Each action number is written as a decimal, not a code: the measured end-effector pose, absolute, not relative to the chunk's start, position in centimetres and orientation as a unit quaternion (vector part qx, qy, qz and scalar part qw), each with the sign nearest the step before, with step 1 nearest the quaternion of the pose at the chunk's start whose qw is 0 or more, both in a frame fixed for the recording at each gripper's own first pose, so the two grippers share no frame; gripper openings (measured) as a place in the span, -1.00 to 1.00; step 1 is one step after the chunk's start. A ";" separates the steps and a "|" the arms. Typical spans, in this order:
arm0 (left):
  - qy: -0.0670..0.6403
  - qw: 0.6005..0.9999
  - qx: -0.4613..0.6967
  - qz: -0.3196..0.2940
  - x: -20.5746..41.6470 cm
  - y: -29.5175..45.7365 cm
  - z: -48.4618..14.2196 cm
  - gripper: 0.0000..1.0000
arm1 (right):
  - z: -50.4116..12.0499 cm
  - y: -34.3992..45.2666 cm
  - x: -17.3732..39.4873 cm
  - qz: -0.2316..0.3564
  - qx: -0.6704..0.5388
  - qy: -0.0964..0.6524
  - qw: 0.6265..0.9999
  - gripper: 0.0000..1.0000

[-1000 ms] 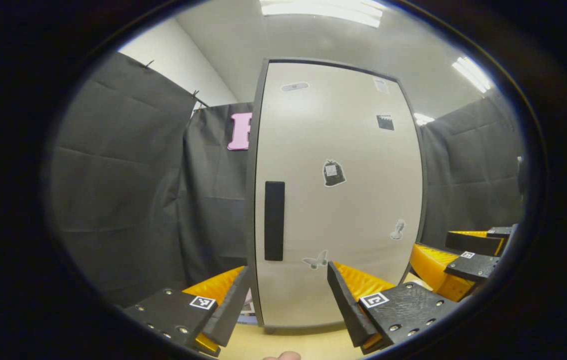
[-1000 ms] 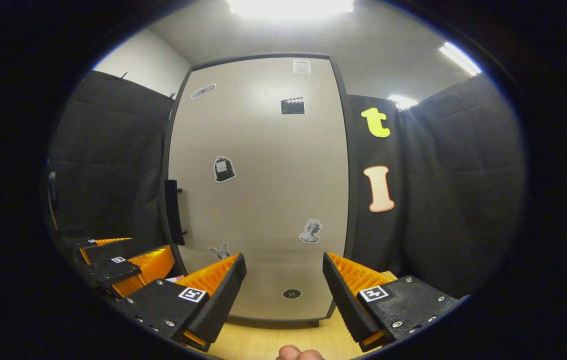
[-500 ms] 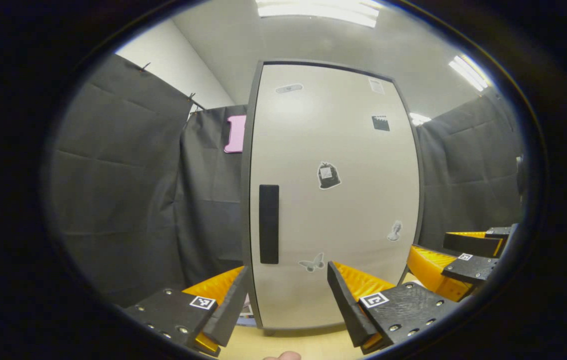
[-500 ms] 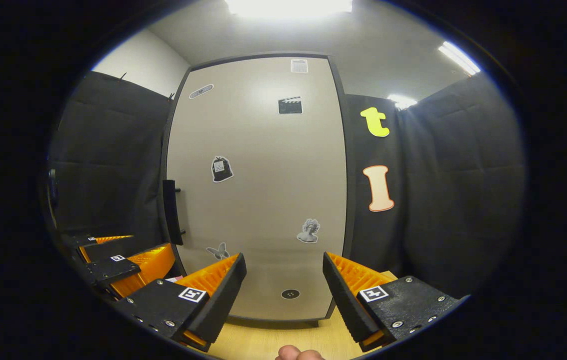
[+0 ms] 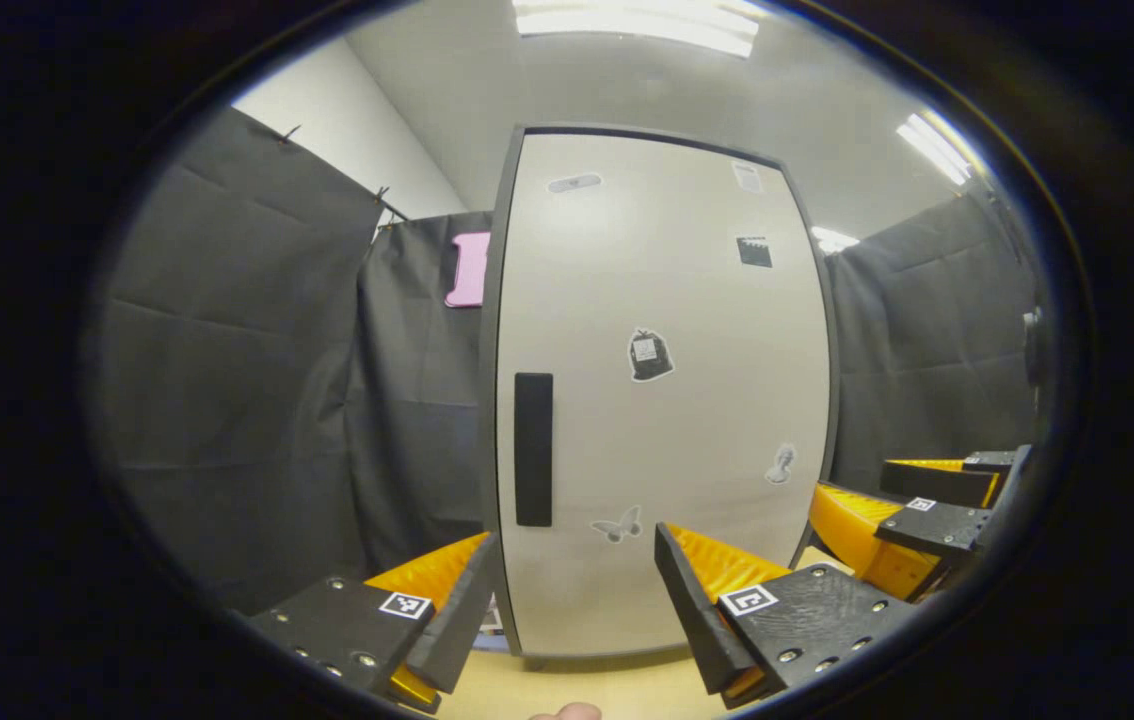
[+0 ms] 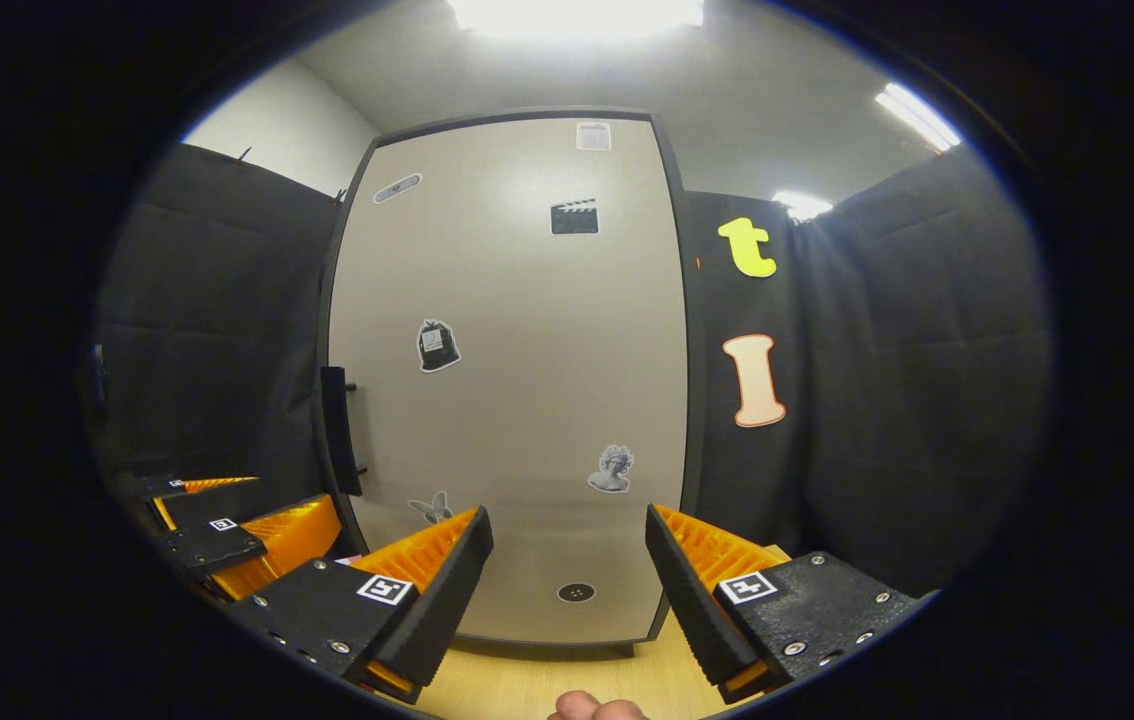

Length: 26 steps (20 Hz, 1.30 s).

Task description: Open the cabinet door with the right hand, grasp the bottle in the cabinet with the left hand and place it on the coaster, then close the cabinet door with the right hand.

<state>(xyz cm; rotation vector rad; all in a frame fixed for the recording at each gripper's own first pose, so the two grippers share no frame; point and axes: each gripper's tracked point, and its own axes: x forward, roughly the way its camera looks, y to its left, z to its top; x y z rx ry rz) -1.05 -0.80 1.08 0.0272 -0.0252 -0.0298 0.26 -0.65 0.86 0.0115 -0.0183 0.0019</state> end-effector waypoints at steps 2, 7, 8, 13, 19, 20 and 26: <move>-0.014 1.000 0.020 -0.009 -1.4 -0.1 1.0 0.77 | 1.0 -0.2 0.8 0.006 0.002 -0.010 1.000 0.91; -0.008 1.000 0.024 0.008 -2.6 2.9 0.3 0.77 | 1.5 2.0 2.4 0.027 -0.003 -0.014 1.000 0.91; -0.008 1.000 0.016 0.010 -2.9 3.5 0.2 0.77 | 1.5 2.6 2.8 0.033 -0.004 -0.014 0.999 0.91; -0.007 1.000 0.008 0.026 -4.9 7.4 -0.6 0.77 | 2.2 7.0 4.9 0.067 0.000 -0.017 0.998 0.91; 0.003 0.999 0.018 0.037 -8.5 11.1 -2.6 0.77 | 3.3 14.5 7.2 0.123 0.006 -0.028 0.992 0.91; 0.007 0.999 0.020 0.041 -9.1 11.9 -3.0 0.77 | 3.5 15.6 7.5 0.130 0.008 -0.031 0.991 0.91; 0.015 0.997 0.053 0.051 -12.3 14.5 -4.6 0.77 | 1.4 21.2 12.1 0.166 0.017 -0.010 0.986 0.91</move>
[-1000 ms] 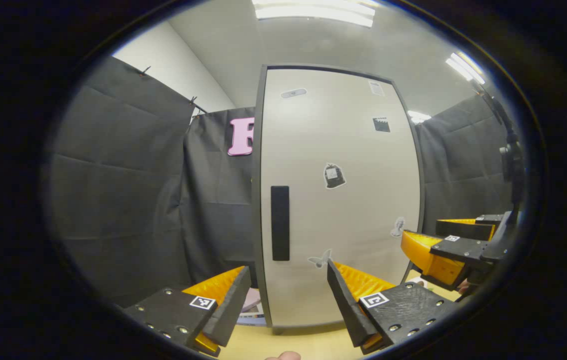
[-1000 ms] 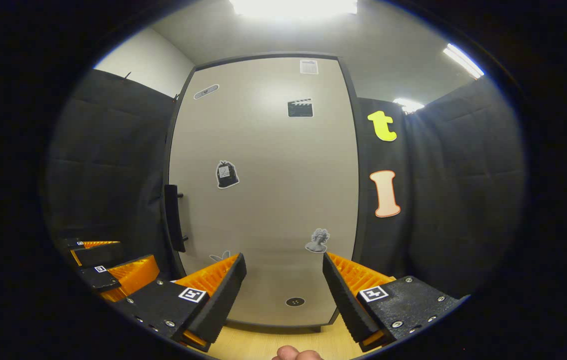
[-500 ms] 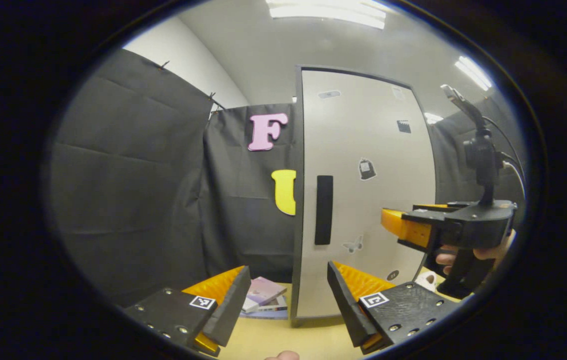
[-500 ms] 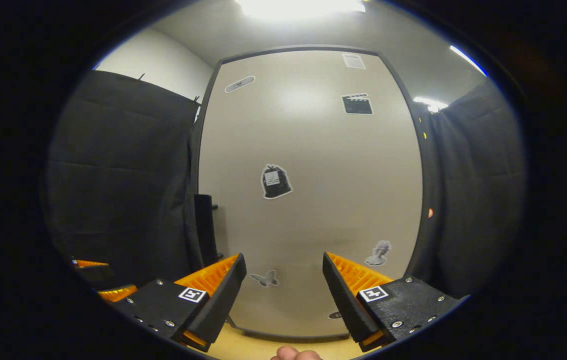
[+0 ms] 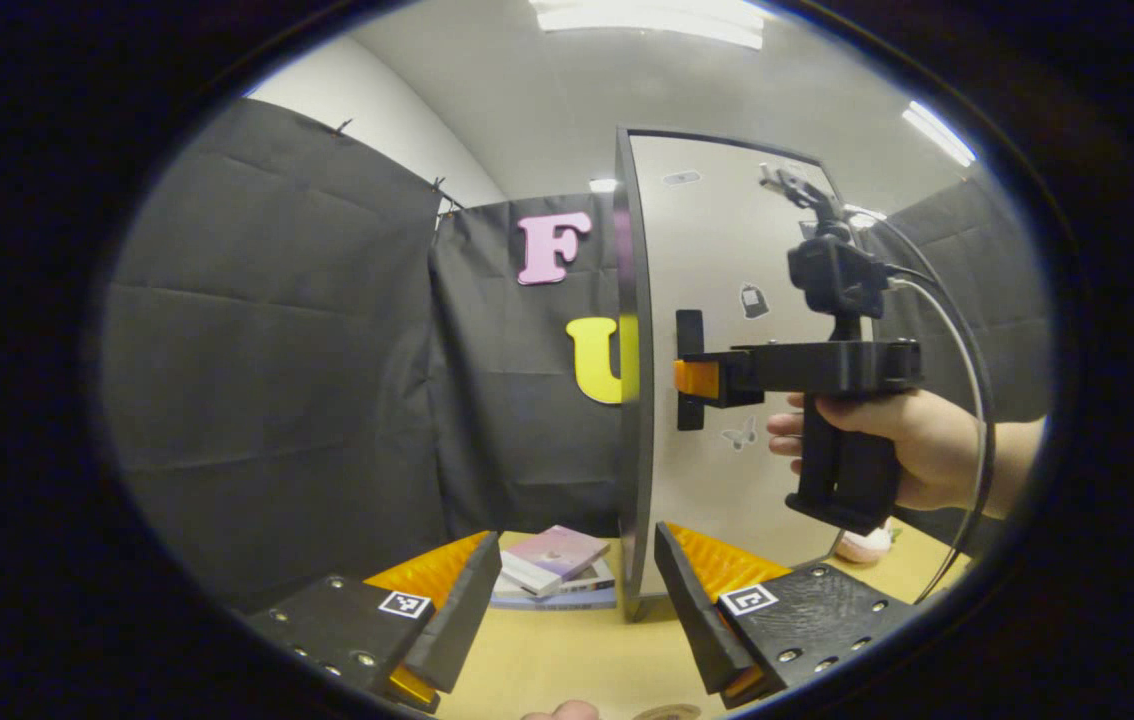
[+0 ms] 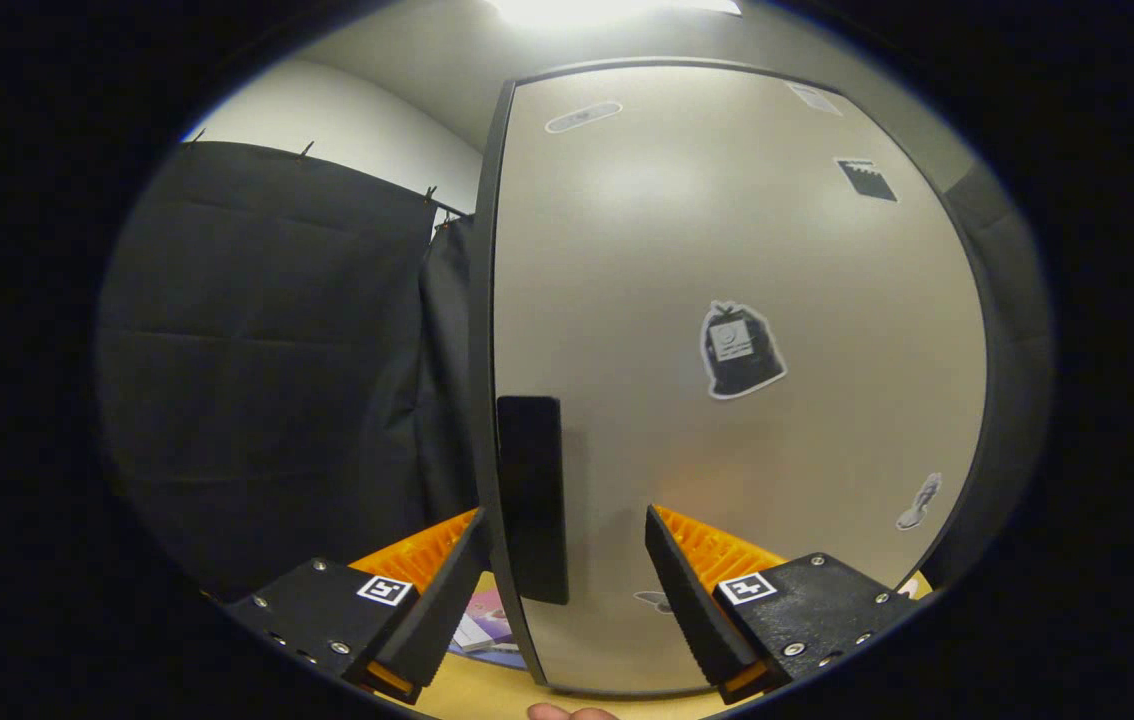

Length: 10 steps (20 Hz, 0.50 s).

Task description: Open the cabinet door with the right hand, grasp the bottle in the cabinet with the left hand and place it on the coaster, then close the cabinet door with the right hand.

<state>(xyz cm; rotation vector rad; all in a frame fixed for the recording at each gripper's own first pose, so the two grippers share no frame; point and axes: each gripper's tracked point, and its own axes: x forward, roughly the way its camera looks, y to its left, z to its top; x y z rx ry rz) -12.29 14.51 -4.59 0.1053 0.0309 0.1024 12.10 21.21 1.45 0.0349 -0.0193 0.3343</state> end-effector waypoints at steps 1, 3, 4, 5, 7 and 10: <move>0.015 0.996 0.064 0.056 -12.5 15.0 -4.6 0.77 | 0.9 21.7 13.0 0.170 0.015 0.001 0.985 0.88; -0.002 0.996 0.076 0.052 -12.7 15.7 -3.8 0.77 | 1.1 23.0 12.6 0.181 0.009 0.000 0.984 0.73; -0.010 0.995 0.084 0.051 -12.8 16.0 -3.2 0.77 | 1.3 22.9 12.2 0.165 -0.013 -0.002 0.986 0.44; -0.014 0.994 0.091 0.050 -13.0 16.4 -3.0 0.77 | 1.3 22.1 12.3 0.144 -0.034 -0.007 0.989 0.27; -0.015 0.994 0.101 0.041 -12.9 16.3 -3.1 0.77 | 1.0 22.1 12.8 0.144 -0.027 -0.004 0.989 -0.31; -0.012 0.995 0.095 0.034 -12.6 16.2 -3.5 0.77 | 1.0 22.2 12.2 0.159 -0.026 0.012 0.987 -0.45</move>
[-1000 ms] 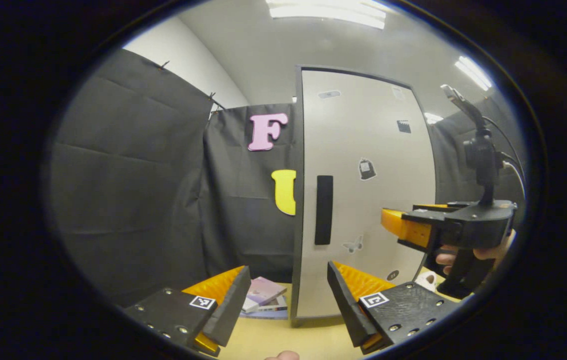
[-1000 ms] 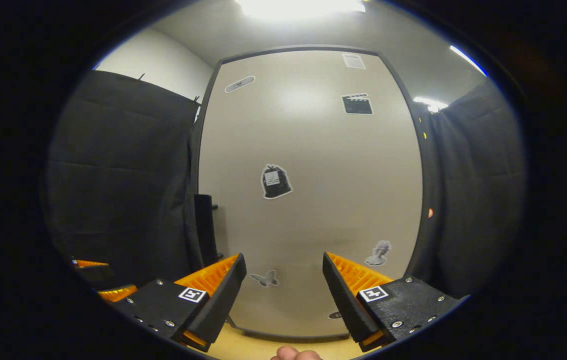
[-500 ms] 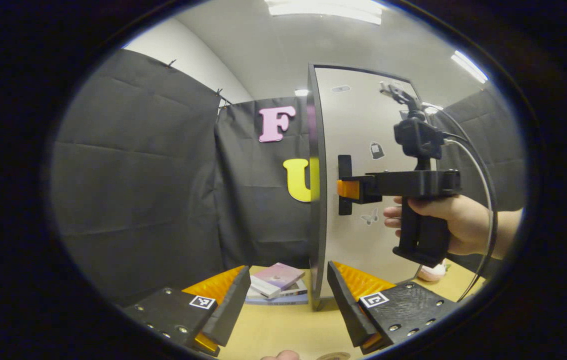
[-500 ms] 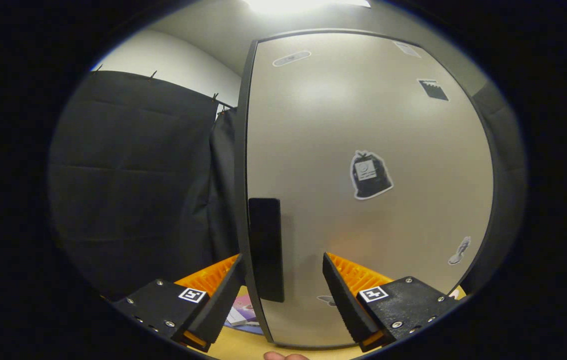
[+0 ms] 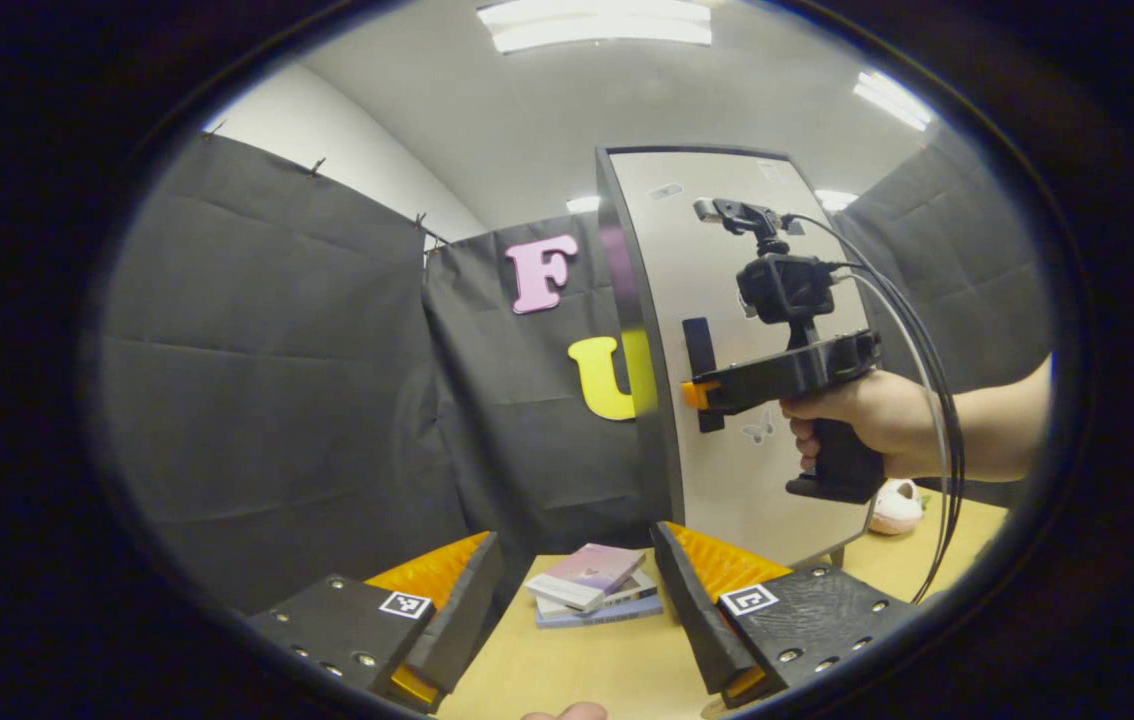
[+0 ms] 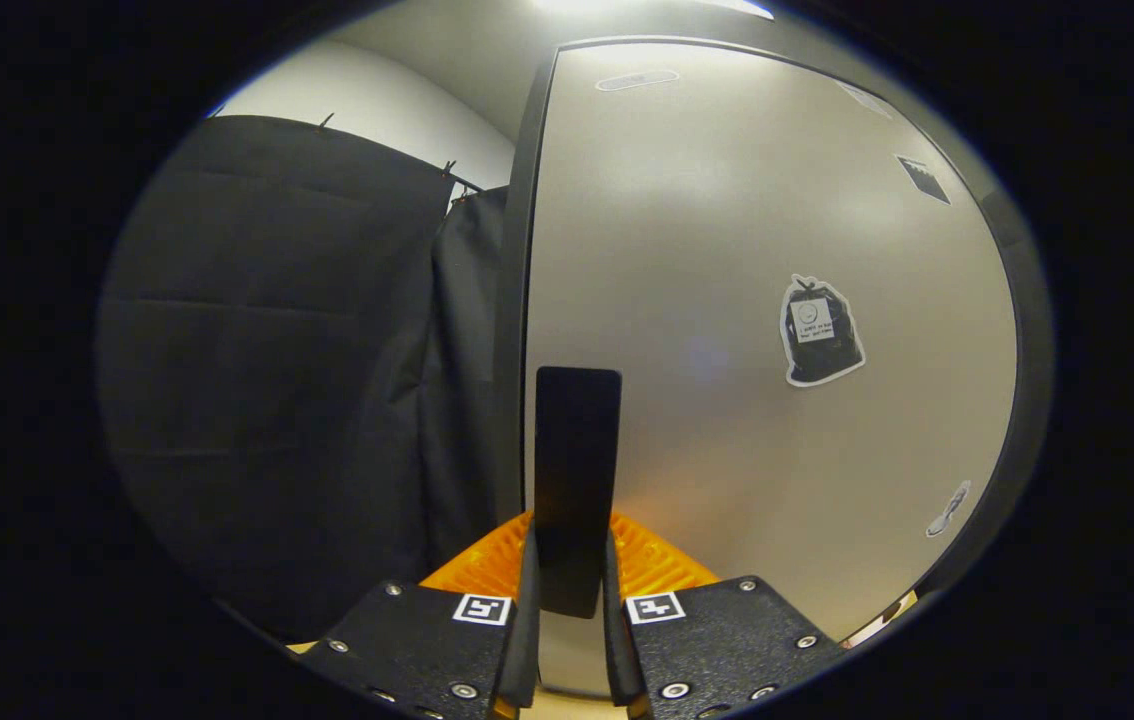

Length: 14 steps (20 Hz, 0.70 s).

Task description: Open the cabinet door with the right hand, grasp the bottle in the cabinet with the left hand and place it on the coaster, then close the cabinet door with the right hand.

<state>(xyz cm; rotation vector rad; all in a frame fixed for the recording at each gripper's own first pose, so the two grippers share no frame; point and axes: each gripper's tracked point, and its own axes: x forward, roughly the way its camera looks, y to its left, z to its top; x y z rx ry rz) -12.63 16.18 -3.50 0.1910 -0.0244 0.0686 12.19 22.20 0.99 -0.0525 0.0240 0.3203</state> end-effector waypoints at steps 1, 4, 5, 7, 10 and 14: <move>-0.009 0.995 0.093 0.038 -12.5 16.4 -3.8 0.77 | 0.9 22.2 12.5 0.165 -0.030 0.015 0.986 -0.46; 0.001 0.997 0.075 0.035 -12.3 16.1 -4.5 0.77 | 0.8 22.2 12.1 0.183 -0.032 0.020 0.982 -0.52; 0.006 0.997 0.070 0.033 -12.2 16.0 -4.9 0.77 | 0.8 22.2 11.9 0.188 -0.031 0.021 0.982 -0.52; 0.018 0.996 0.073 0.037 -12.1 16.1 -5.7 0.77 | 0.8 22.1 11.3 0.201 -0.032 0.024 0.979 -0.52; 0.021 0.997 0.070 0.038 -12.1 15.9 -5.9 0.77 | 0.8 22.1 10.6 0.229 -0.031 0.025 0.973 -0.54; 0.026 0.997 0.061 0.049 -12.9 15.5 -6.0 0.77 | 0.5 21.7 10.4 0.244 -0.031 0.031 0.969 -0.52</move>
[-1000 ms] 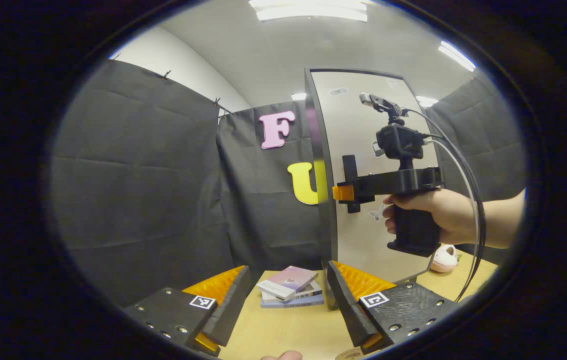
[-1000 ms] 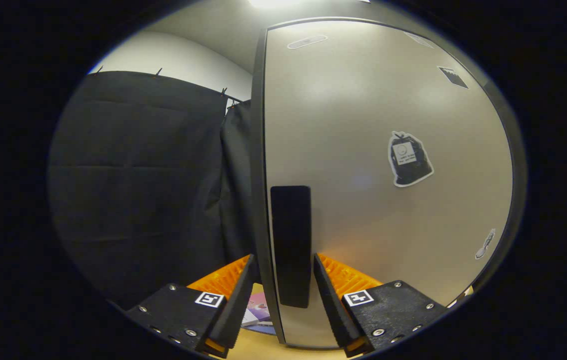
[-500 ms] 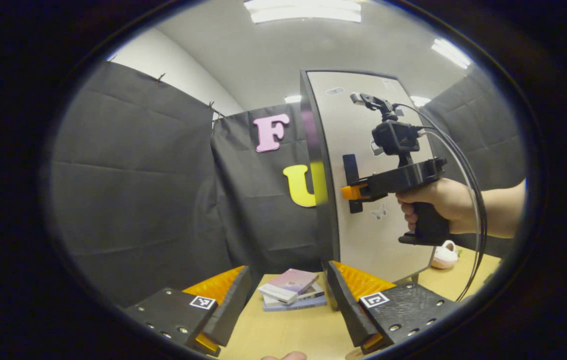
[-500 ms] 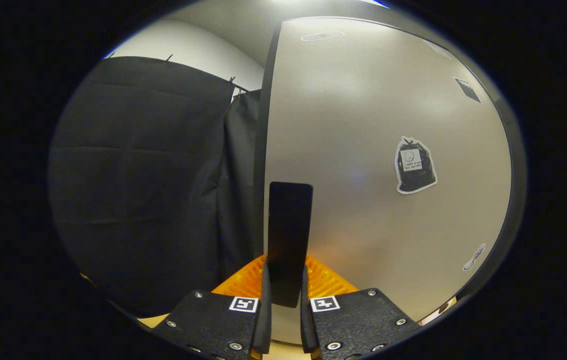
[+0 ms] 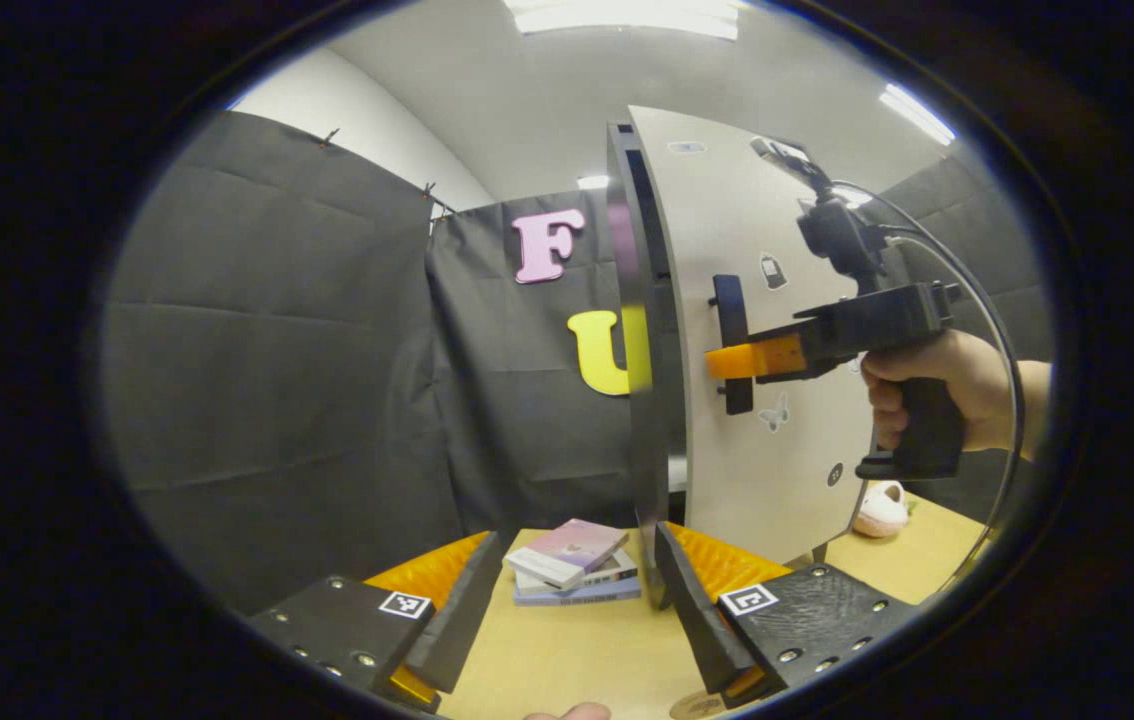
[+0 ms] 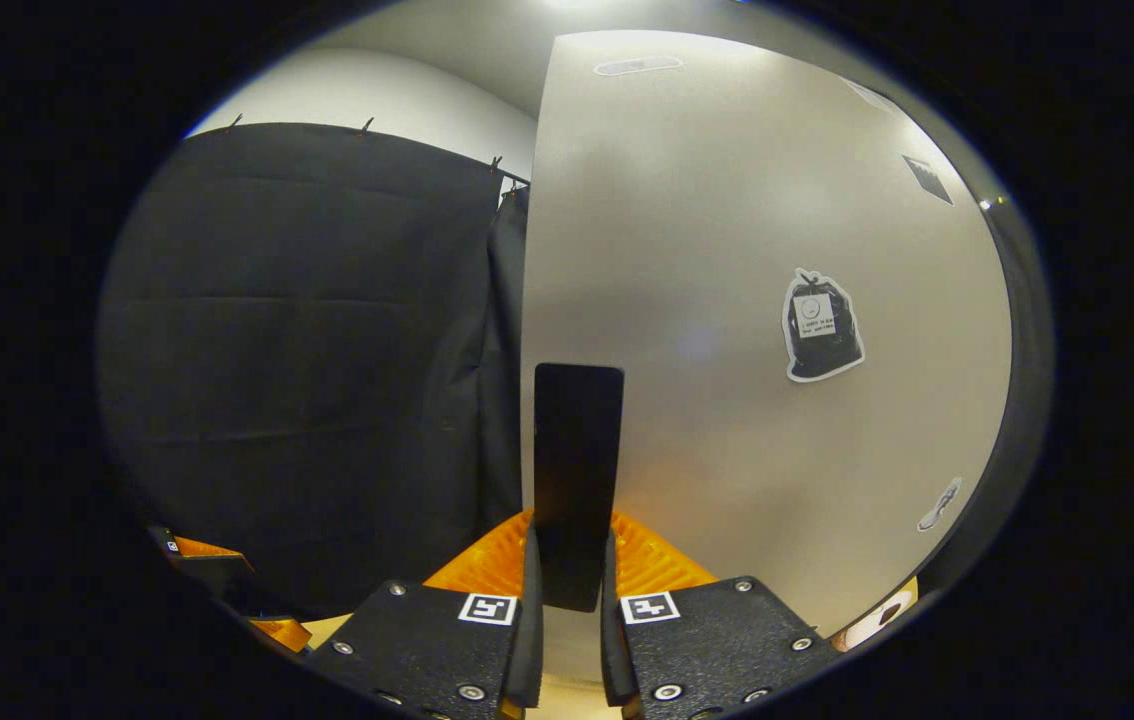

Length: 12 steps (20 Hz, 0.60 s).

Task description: Open the cabinet door with the right hand, grasp the bottle in the cabinet with the left hand and place it on the coaster, then close the cabinet door with the right hand.

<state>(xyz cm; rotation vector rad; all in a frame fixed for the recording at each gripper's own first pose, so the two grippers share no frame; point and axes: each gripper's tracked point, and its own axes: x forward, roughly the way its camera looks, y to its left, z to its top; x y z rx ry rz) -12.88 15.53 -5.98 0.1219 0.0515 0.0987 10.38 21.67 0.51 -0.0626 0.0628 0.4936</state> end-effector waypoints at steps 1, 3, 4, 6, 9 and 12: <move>0.027 0.997 0.059 0.052 -12.8 15.5 -6.0 0.77 | 0.5 21.5 10.3 0.250 -0.027 0.033 0.967 -0.52; 0.026 0.996 0.057 0.059 -13.0 15.4 -5.7 0.77 | 0.3 21.3 10.1 0.261 -0.028 0.032 0.965 -0.52; 0.026 0.996 0.060 0.065 -13.0 15.5 -5.6 0.77 | 0.3 21.2 9.9 0.266 -0.032 0.032 0.963 -0.52; 0.029 0.994 0.069 0.086 -12.9 16.1 -5.8 0.77 | 0.2 21.0 9.4 0.277 -0.032 0.036 0.960 -0.52; 0.035 0.993 0.052 0.097 -12.4 15.8 -6.1 0.77 | 0.1 20.6 9.1 0.298 -0.032 0.039 0.953 -0.52; 0.033 0.992 0.045 0.109 -12.2 15.5 -5.8 0.90 | -0.2 20.2 9.2 0.320 -0.033 0.039 0.946 -0.52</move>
